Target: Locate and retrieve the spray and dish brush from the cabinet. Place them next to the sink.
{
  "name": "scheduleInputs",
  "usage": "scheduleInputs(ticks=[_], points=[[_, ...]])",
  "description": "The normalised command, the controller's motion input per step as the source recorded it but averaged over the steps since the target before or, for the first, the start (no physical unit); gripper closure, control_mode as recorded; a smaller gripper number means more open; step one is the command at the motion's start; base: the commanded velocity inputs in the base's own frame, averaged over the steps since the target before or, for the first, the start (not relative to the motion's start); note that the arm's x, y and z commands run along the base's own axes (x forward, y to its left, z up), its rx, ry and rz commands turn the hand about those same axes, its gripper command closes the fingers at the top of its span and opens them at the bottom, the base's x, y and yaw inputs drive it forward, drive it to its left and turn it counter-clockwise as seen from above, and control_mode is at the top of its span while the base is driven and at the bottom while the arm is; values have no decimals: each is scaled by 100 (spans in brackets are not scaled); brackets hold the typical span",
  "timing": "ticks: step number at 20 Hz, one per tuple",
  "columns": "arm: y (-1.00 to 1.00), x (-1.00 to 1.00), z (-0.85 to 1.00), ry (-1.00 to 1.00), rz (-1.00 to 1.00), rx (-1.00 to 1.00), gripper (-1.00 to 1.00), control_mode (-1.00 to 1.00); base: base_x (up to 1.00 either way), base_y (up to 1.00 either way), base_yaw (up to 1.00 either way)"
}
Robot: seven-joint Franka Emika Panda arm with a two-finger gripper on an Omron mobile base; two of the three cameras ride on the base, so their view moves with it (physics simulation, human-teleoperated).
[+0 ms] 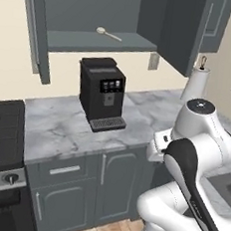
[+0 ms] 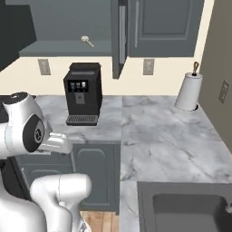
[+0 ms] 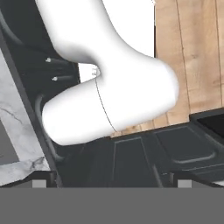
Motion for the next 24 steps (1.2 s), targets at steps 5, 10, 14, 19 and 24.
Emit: scheduleInputs(ticks=[5, 10, 14, 19, 24], points=[[0, 0, 0, 0, 0, 0, -100, 100, 83, 15, 18], [0, 0, 0, 0, 0, 0, -100, 100, 79, 9, 14], [0, 0, 0, 0, 0, 0, -100, 100, 71, -17, 17], [0, 0, 0, 0, 0, 0, -100, 100, 54, -10, 13], [0, 0, 0, 0, 0, 0, -100, 100, 13, -6, 5]])
